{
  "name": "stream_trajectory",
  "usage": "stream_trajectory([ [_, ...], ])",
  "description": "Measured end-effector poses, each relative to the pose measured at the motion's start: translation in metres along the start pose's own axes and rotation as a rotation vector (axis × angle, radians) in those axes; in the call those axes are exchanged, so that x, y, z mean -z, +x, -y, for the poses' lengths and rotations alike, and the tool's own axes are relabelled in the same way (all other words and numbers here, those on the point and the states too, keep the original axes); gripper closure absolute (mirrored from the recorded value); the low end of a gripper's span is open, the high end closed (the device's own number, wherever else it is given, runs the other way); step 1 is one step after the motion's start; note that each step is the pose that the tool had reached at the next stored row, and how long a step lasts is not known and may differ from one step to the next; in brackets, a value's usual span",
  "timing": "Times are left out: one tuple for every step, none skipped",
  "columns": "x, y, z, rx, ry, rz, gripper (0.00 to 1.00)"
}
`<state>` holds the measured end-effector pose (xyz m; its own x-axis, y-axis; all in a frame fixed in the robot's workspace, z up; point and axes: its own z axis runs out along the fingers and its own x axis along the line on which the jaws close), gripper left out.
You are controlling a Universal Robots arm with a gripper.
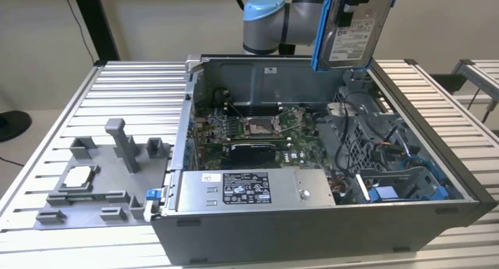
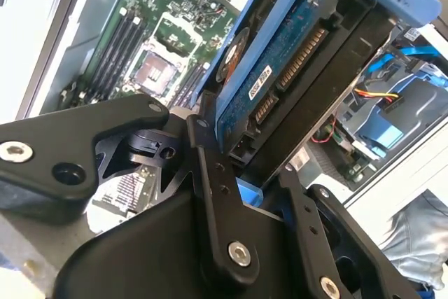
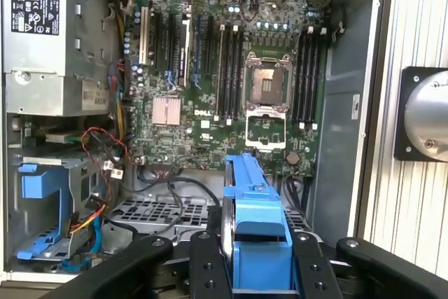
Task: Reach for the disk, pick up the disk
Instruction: 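Pick up the disk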
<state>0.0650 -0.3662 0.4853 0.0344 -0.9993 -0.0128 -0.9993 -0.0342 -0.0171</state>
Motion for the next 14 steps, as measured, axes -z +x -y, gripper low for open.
stream_trajectory([
  [0.0, 0.0012, 0.0, 0.0, 0.0, 0.0001, 1.0],
  [0.0, 0.0026, -0.0001, 0.0, 0.0, 0.0, 1.0],
  [0.0, 0.0039, -0.0001, 0.0, 0.0, 0.0, 1.0],
  [0.0, 0.0052, -0.0001, 0.0, 0.0, 0.0001, 1.0],
  [0.0, 0.0066, -0.0002, 0.0, 0.0001, 0.0001, 1.0],
  [0.0, 0.0079, -0.0002, 0.0, 0.0, 0.0001, 1.0],
  [0.0001, 0.0091, -0.0002, 0.0, -0.0003, 0.0, 1.0],
  [0.0002, 0.0104, -0.0002, 0.0, -0.0005, -0.0001, 1.0],
  [0.0001, 0.0117, -0.0002, 0.0, -0.0007, 0.0, 1.0],
  [0.0001, 0.0129, -0.0002, 0.0, -0.0009, 0.0001, 1.0],
  [0.0002, 0.014, -0.0001, 0.0, -0.0011, 0.0001, 1.0],
  [0.0002, 0.0151, 0.0, 0.0, -0.0014, 0.0, 1.0],
  [0.0002, 0.0162, 0.0001, 0.0, -0.0015, 0.0001, 1.0],
  [0.0002, 0.0173, 0.0002, 0.0, -0.0017, 0.0001, 1.0],
])
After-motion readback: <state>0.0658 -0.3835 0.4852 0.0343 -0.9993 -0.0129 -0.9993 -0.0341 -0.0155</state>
